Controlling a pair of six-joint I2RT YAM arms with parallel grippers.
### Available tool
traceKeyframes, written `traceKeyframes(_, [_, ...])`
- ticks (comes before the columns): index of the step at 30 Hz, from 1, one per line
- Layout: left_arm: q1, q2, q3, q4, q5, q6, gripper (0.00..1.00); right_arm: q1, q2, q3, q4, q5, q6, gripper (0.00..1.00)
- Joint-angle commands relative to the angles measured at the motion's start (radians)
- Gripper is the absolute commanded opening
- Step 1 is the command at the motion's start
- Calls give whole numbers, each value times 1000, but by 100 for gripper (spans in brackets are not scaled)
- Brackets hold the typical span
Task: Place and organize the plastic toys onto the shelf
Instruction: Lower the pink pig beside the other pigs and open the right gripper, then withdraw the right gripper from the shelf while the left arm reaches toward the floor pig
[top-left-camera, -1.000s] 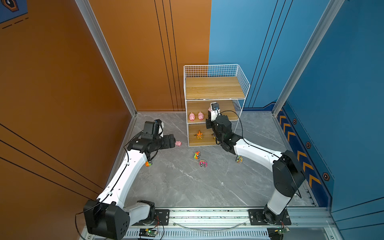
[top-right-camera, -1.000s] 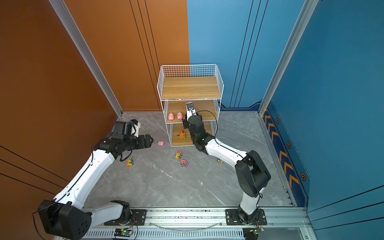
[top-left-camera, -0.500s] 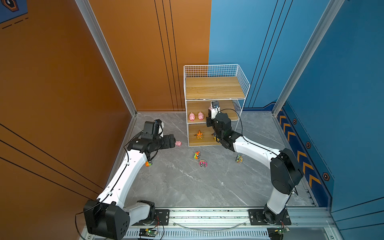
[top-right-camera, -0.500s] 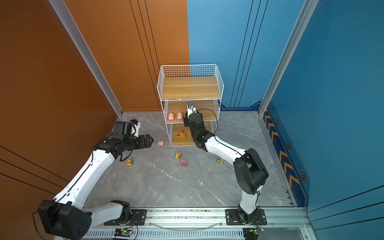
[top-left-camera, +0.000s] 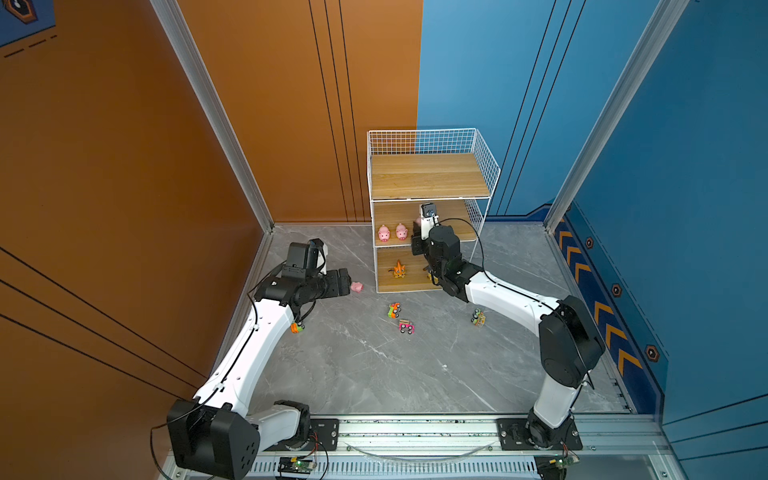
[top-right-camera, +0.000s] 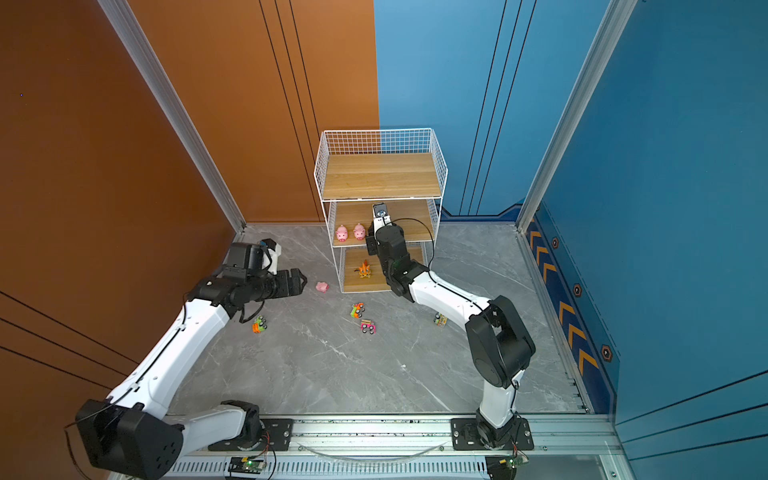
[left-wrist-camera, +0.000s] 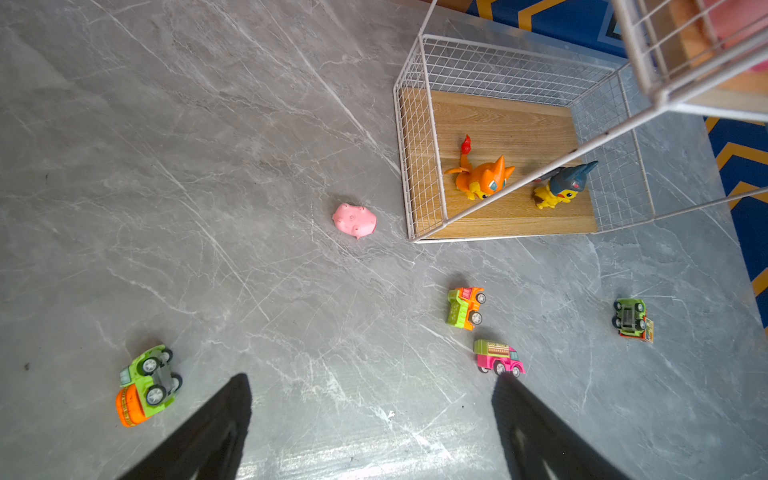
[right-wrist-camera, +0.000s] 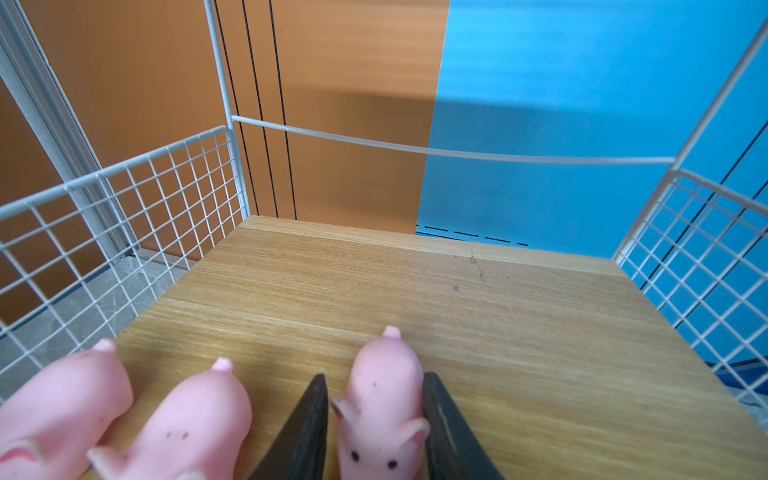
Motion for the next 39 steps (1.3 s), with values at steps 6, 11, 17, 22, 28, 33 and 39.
traceKeyframes(6, [13, 5, -13, -1, 16, 4, 92, -6, -65, 9, -13, -7, 4, 52])
traceKeyframes(11, [16, 5, -13, 0, 16, 4, 92, -4, -122, -28, -9, -4, 2, 56])
traceKeyframes(17, [16, 6, -13, -1, 12, 4, 92, -1, -197, -88, -35, -7, 10, 58])
traceKeyframes(22, [19, 11, -13, -1, 4, 4, 92, 6, -298, -178, -76, -35, 33, 60])
traceKeyframes(28, [23, 28, -14, -1, -9, 3, 92, 29, -457, -353, -148, -119, 92, 62])
traceKeyframes(33, [24, 72, -16, -1, -39, 2, 92, 88, -617, -550, -176, -226, 119, 63])
traceKeyframes(39, [15, 176, -9, -2, -109, -6, 92, 128, -773, -722, -248, -283, 155, 65])
